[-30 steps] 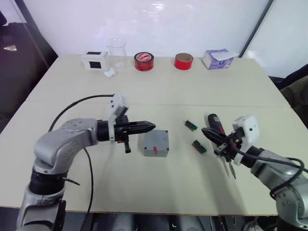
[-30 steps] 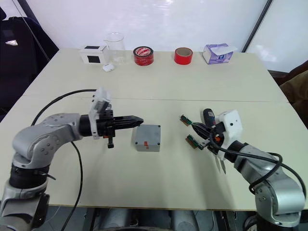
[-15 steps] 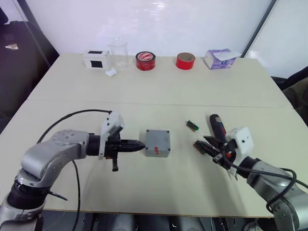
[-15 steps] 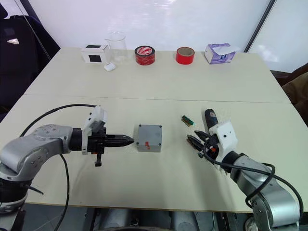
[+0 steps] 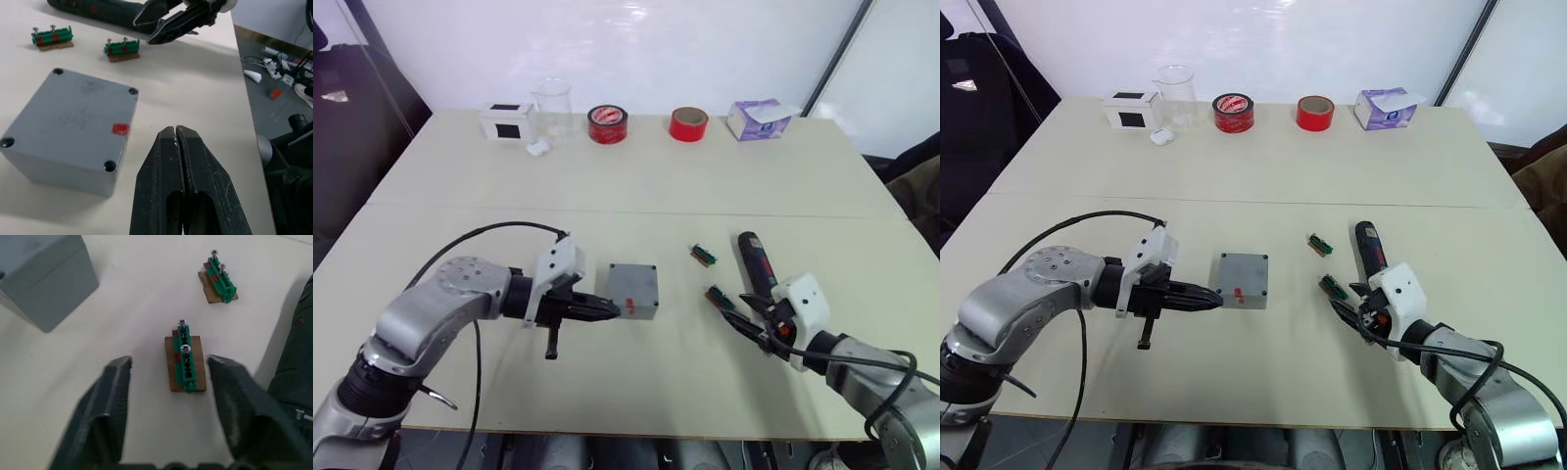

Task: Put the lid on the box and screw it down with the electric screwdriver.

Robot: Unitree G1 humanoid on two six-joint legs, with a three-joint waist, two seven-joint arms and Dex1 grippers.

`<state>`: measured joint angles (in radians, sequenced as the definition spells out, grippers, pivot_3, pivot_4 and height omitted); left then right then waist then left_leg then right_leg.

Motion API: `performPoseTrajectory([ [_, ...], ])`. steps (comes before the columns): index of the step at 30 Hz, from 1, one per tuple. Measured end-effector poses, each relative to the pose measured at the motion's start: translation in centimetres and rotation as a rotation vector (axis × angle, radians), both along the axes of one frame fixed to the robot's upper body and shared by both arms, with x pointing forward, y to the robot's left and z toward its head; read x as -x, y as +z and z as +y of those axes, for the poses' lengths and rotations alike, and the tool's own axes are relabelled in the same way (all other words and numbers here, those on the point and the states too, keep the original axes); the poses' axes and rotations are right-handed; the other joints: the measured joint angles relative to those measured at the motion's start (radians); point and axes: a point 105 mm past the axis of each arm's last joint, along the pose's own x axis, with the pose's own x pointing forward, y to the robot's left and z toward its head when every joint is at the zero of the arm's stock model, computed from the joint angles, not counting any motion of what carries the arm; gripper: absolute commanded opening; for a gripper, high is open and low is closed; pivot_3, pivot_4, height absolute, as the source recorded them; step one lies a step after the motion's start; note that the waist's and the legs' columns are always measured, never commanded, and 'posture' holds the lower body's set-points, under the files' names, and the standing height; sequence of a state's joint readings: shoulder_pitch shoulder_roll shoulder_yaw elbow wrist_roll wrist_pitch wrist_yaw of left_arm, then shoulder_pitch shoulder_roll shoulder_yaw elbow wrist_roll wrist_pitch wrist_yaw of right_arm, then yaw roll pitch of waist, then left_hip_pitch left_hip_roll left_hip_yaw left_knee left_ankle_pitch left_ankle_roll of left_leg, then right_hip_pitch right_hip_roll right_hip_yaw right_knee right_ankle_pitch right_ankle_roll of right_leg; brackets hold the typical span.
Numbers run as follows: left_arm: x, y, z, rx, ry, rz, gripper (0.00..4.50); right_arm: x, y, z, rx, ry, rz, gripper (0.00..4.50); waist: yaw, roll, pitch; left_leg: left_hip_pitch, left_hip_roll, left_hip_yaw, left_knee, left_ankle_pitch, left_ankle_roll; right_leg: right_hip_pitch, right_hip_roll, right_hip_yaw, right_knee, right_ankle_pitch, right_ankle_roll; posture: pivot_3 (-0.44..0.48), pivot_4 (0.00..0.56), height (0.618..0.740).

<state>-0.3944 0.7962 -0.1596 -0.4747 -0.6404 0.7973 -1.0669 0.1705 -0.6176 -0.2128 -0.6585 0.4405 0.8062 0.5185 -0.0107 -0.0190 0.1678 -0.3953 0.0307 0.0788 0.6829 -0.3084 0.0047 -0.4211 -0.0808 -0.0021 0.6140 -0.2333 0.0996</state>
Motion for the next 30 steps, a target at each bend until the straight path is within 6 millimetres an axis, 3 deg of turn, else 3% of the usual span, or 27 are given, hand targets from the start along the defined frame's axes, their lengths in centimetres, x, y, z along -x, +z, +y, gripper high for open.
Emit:
performPoseTrajectory([
  [15,0.2,-0.5,1.1,-0.013,0.036,0.026,0.00,-1.7,-0.5,0.5,0.020,0.013,0.022,1.50,0.001,0.000,0.000,0.000,0.000,0.000,0.000,0.000,0.000,0.000,0.000,0.000,0.000,0.000,0.000,0.000,0.150,0.740],
  [18,0.1,-0.5,1.2,-0.011,0.047,0.024,0.00,-1.7,-0.7,0.6,0.018,0.017,0.028,0.81,0.000,0.000,0.000,0.000,0.000,0.000,0.000,0.000,0.000,0.000,0.000,0.000,0.000,0.000,0.000,0.000,0.150,0.740],
  [20,0.1,-0.7,1.2,-0.010,0.055,0.028,0.00,-1.8,-0.8,0.4,0.018,0.012,0.032,0.06,0.000,0.000,0.000,0.000,0.000,0.000,0.000,0.000,0.000,0.000,0.000,0.000,0.000,0.000,0.000,0.000,0.150,0.740],
  [30,-0.2,-0.7,1.3,-0.003,0.082,0.020,0.00,-2.0,-0.8,0.5,0.005,0.001,0.011,0.06,0.001,0.000,0.000,0.000,0.000,0.000,0.000,0.000,0.000,0.000,0.000,0.000,0.001,0.000,0.000,0.000,0.150,0.740],
])
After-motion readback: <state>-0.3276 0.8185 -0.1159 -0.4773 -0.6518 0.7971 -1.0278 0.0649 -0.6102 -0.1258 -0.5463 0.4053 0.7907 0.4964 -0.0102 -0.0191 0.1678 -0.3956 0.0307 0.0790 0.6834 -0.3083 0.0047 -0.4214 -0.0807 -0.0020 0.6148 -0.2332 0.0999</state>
